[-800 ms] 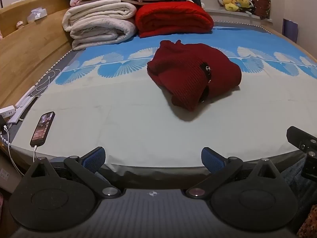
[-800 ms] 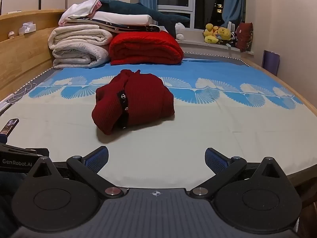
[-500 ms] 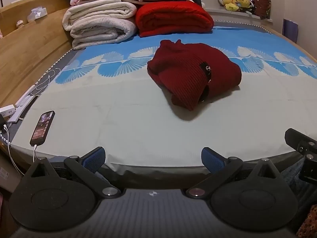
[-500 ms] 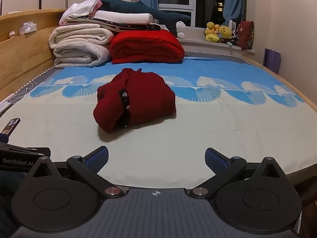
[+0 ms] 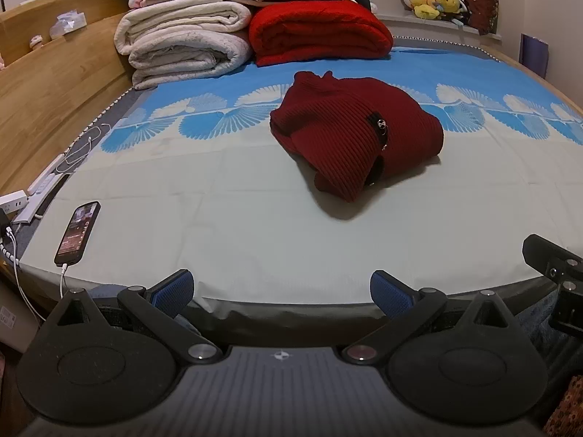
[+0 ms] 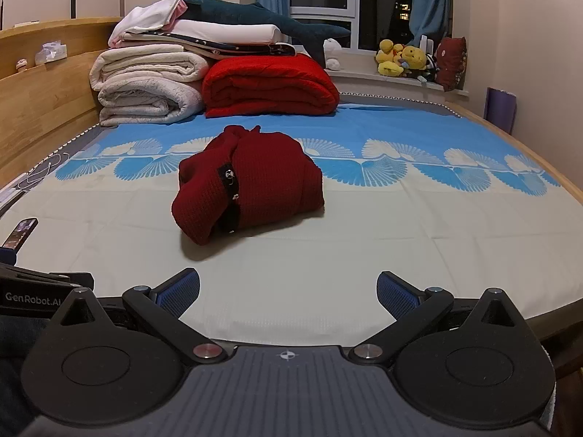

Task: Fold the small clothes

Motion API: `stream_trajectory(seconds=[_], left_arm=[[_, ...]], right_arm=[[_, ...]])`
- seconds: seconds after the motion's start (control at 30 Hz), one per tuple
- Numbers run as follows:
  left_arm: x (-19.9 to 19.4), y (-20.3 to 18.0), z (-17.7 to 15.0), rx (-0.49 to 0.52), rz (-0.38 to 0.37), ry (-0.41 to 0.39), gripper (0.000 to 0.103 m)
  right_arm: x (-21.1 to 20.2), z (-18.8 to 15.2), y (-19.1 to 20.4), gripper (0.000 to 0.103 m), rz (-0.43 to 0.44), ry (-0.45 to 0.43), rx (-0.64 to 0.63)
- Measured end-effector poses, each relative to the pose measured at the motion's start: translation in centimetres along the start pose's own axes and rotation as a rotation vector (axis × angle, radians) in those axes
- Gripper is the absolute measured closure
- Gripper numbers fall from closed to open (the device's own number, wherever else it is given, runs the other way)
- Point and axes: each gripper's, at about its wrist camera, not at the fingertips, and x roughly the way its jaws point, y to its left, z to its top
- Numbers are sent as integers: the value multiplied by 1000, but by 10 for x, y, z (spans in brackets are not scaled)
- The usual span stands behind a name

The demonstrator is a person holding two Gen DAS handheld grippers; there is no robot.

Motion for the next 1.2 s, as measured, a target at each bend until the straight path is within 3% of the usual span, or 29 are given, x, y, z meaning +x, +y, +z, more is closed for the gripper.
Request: stream_trajectory(seconds=[1.2], left_arm=[[1, -2, -2, 2, -4, 7, 0]], right_arm=[[1, 1, 2, 1, 3, 5, 1]])
